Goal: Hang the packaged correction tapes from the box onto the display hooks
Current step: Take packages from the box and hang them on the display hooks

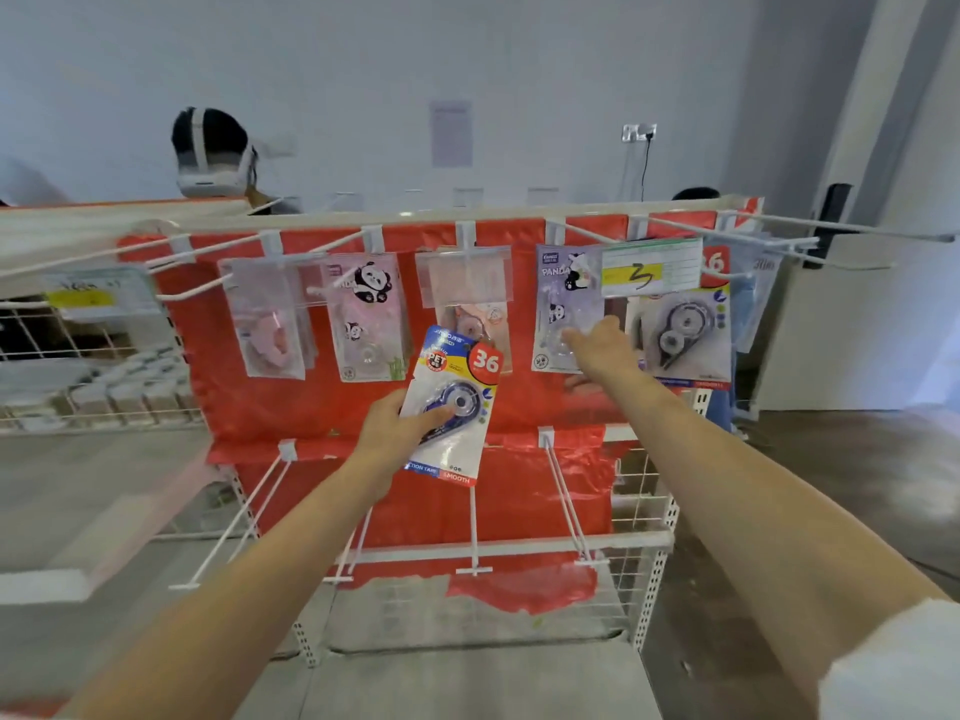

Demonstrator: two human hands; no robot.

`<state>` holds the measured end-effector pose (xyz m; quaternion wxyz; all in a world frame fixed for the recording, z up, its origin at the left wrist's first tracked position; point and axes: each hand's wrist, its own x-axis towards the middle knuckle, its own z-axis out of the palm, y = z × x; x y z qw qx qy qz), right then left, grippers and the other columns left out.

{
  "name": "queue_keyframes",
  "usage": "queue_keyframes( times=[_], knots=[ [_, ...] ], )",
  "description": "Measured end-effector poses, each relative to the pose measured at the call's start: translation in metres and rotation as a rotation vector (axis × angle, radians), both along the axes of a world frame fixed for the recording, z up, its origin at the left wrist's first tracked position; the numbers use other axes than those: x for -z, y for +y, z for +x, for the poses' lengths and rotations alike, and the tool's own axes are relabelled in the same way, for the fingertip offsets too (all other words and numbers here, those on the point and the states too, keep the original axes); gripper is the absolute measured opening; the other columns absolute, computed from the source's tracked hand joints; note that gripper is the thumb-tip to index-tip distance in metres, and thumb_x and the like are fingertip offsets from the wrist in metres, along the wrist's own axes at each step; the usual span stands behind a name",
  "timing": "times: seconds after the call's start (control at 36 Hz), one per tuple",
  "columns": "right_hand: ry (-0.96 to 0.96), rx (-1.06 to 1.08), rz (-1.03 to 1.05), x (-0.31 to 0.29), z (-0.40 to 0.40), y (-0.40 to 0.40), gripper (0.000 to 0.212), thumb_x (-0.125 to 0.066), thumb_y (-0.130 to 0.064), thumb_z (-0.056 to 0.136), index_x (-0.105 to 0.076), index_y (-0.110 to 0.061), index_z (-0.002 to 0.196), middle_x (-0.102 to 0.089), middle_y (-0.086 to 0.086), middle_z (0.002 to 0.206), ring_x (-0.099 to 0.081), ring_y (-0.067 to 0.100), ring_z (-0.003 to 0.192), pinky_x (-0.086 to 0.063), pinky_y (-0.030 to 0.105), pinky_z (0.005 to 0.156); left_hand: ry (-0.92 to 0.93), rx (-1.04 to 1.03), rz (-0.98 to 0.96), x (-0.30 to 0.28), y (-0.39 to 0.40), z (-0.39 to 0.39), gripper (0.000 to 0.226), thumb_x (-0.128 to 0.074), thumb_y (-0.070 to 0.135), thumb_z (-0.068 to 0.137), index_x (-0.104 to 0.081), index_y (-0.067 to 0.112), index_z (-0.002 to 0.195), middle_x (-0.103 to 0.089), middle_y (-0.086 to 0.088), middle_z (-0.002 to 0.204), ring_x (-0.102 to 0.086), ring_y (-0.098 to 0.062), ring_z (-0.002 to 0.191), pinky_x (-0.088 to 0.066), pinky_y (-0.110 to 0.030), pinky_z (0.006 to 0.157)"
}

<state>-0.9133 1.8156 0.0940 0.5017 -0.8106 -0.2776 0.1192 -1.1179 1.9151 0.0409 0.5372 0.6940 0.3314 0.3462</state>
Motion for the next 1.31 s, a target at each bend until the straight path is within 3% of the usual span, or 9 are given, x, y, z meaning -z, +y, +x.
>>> queue_keyframes(
  times=[0.11,0.19,0.28,0.36,0.5,0.81,0.94,1.17,1.31],
  knots=[
    [0.000,0.040,-0.041,0.004,0.001,-0.001,0.041,-0.051,-0.023,0.094,-0.034,0.000,0.124,-0.053,0.009,0.086,-0.061,0.024,0.055,-0.055,0.040,0.066,0.022,0.009,-0.006,0.003,-0.005,0.002,0.025,-0.072,0.010,0.082,-0.065,0.002,0.105,-0.067,-0.009,0.091,-0.062,-0.017,0.074,-0.048,-0.025,0.061],
    [-0.008,0.069,-0.045,0.018,0.012,0.005,0.057,-0.057,-0.034,0.087,-0.039,0.002,0.127,-0.062,0.016,0.106,-0.069,0.034,0.079,-0.056,0.047,0.079,0.033,0.025,-0.017,0.005,-0.008,0.001,0.026,-0.072,0.011,0.082,-0.065,0.003,0.105,-0.068,-0.011,0.094,-0.063,-0.019,0.076,-0.048,-0.025,0.061],
    [-0.023,0.076,-0.104,0.047,0.040,0.020,0.058,-0.055,-0.042,0.080,-0.047,0.001,0.117,-0.064,0.023,0.109,-0.067,0.039,0.088,-0.056,0.052,0.079,0.048,0.031,-0.029,0.008,-0.010,-0.001,0.025,-0.073,0.013,0.082,-0.065,0.004,0.104,-0.068,-0.012,0.096,-0.063,-0.024,0.081,-0.049,-0.028,0.065],
    [-0.111,0.075,-0.216,0.034,0.008,0.003,0.048,-0.050,-0.038,0.090,-0.048,0.002,0.117,-0.062,0.021,0.112,-0.063,0.039,0.098,-0.051,0.042,0.082,0.052,0.039,-0.054,0.010,-0.011,-0.006,0.023,-0.073,0.015,0.082,-0.065,0.008,0.102,-0.068,-0.009,0.094,-0.064,-0.022,0.080,-0.050,-0.028,0.066],
    [-0.283,0.054,-0.463,0.025,-0.022,-0.009,0.044,-0.046,-0.028,0.098,-0.041,-0.003,0.134,-0.050,0.019,0.133,-0.051,0.037,0.121,-0.042,0.042,0.093,0.040,0.054,-0.058,0.010,-0.009,-0.017,0.023,-0.073,0.015,0.082,-0.065,0.009,0.103,-0.068,-0.007,0.092,-0.063,-0.018,0.075,-0.049,-0.026,0.062],
    [-0.698,-0.045,-0.685,0.031,-0.084,0.023,0.037,-0.043,-0.011,0.098,-0.040,-0.006,0.135,-0.053,0.017,0.133,-0.055,0.036,0.117,-0.044,0.038,0.084,-0.004,0.058,-0.033,0.004,0.022,-0.071,0.009,-0.069,0.012,0.085,-0.064,0.015,0.092,-0.068,0.001,0.082,-0.063,-0.009,0.068,-0.046,-0.016,0.053],
    [-0.776,-0.147,-0.667,0.036,-0.128,0.048,0.032,-0.044,-0.011,0.095,-0.046,-0.007,0.126,-0.058,0.016,0.126,-0.056,0.037,0.114,-0.044,0.038,0.084,-0.011,0.002,-0.081,0.005,0.046,-0.105,0.013,-0.067,0.007,0.085,-0.064,0.012,0.096,-0.067,-0.002,0.085,-0.061,-0.013,0.072,-0.047,-0.023,0.061],
    [-0.724,-0.320,-0.632,0.047,-0.205,0.094,0.035,-0.044,-0.012,0.092,-0.048,-0.011,0.126,-0.055,0.017,0.128,-0.054,0.037,0.117,-0.044,0.039,0.089,-0.039,-0.061,-0.154,0.014,0.086,-0.164,0.016,-0.066,0.000,0.084,-0.067,0.006,0.099,-0.069,-0.010,0.090,-0.064,-0.020,0.075,-0.050,-0.027,0.065],
    [-0.507,-0.470,-0.421,0.052,-0.246,0.124,0.033,-0.046,-0.011,0.089,-0.055,-0.006,0.120,-0.061,0.019,0.121,-0.058,0.037,0.110,-0.048,0.041,0.090,-0.032,-0.061,-0.122,0.017,0.108,-0.198,0.013,-0.064,-0.001,0.085,-0.068,0.010,0.091,-0.070,-0.004,0.083,-0.068,-0.014,0.071,-0.053,-0.023,0.061]
  ],
)
